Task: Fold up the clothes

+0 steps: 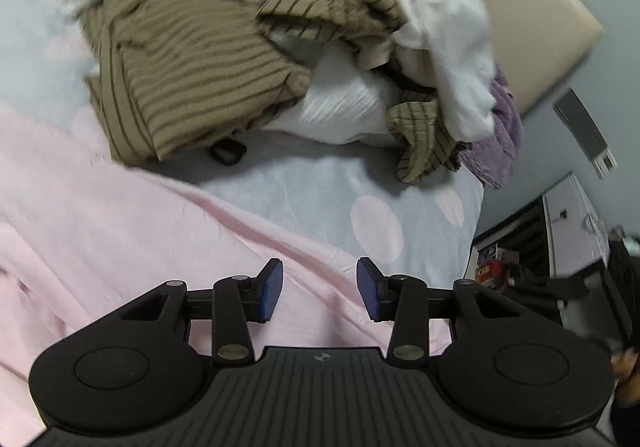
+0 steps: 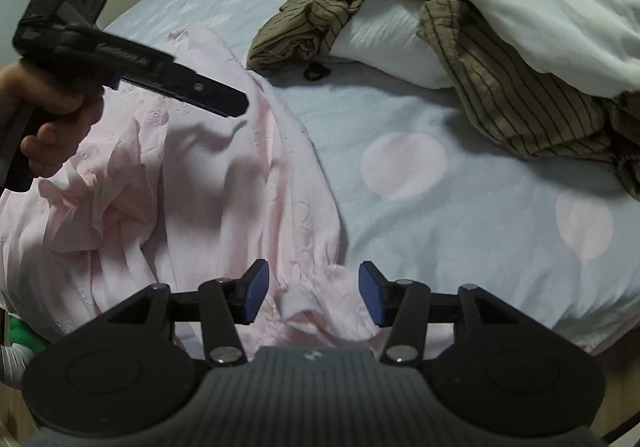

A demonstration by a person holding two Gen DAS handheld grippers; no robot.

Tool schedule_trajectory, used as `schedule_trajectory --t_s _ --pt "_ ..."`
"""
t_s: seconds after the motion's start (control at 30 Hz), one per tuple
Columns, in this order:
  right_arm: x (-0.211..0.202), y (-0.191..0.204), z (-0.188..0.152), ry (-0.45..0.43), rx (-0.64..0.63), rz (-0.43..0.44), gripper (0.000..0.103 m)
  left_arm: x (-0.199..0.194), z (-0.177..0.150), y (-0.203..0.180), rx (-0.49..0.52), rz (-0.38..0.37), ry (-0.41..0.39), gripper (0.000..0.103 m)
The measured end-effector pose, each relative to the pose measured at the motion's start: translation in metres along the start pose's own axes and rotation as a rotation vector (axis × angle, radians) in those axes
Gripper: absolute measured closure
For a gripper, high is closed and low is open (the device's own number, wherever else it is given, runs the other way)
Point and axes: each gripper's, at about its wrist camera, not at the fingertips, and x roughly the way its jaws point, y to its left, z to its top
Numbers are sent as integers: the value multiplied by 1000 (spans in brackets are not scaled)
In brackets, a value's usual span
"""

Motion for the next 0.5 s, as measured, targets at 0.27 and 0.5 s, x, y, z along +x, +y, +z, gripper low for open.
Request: schedule_trajectory --t_s 0.27,0.5 --pt "-2 -8 -27 -24 106 -8 47 22 10 9 -218 37 16 64" --pt "0 -18 -46 -41 251 11 47 38 16 3 -218 56 25 64"
